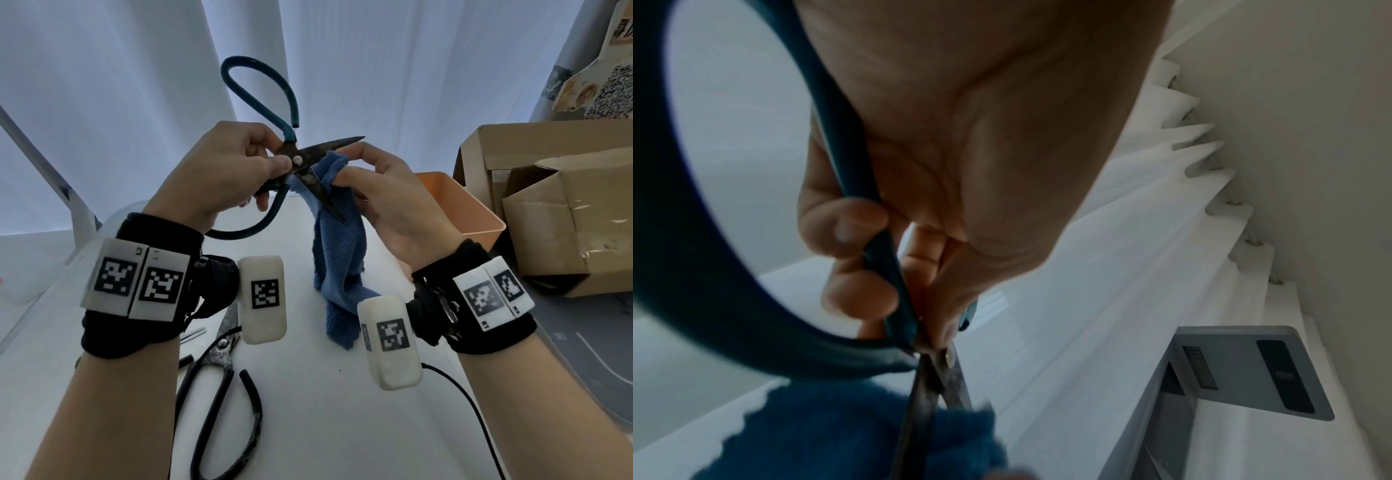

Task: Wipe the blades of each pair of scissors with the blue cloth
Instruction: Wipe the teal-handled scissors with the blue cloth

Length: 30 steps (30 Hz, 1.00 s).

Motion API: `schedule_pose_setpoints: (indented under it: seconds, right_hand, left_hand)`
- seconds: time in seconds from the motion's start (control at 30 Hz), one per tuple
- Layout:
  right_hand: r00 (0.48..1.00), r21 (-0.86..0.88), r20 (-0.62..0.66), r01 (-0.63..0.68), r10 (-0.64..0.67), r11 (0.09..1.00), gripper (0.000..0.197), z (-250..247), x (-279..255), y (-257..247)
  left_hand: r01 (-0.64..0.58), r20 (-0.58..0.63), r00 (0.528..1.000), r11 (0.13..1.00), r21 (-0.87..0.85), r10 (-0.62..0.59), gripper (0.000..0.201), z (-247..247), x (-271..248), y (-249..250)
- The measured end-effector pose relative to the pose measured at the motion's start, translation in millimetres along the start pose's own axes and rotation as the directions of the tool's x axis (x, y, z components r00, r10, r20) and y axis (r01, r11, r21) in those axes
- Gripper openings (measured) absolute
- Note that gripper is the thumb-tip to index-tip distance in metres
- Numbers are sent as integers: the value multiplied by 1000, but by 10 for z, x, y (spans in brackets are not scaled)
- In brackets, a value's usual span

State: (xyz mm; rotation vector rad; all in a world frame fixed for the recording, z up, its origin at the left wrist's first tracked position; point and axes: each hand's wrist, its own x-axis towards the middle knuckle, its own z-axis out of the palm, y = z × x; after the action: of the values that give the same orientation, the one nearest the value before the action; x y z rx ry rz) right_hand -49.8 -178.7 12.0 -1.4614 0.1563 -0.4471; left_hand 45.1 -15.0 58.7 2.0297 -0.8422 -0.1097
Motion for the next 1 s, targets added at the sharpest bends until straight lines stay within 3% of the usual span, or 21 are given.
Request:
schedule_pose_setpoints:
  seconds: [0.3,0.5,1.0]
  right_hand:
    - [998,26,61,-13,11,1000,23,53,-14,-3]
    - [991,35,130,-31,26,999,15,84,-40,-14]
    - [983,-131,156,-77,97,988,19,24,-63,-30]
  left_hand:
    - [-2,-64,998,999,-35,0,6,26,25,-6]
    - [5,-73,997,998,-57,-9,9,7,21,-3]
    - [42,-163,985,995,-93,-57,10,-171,19,-59]
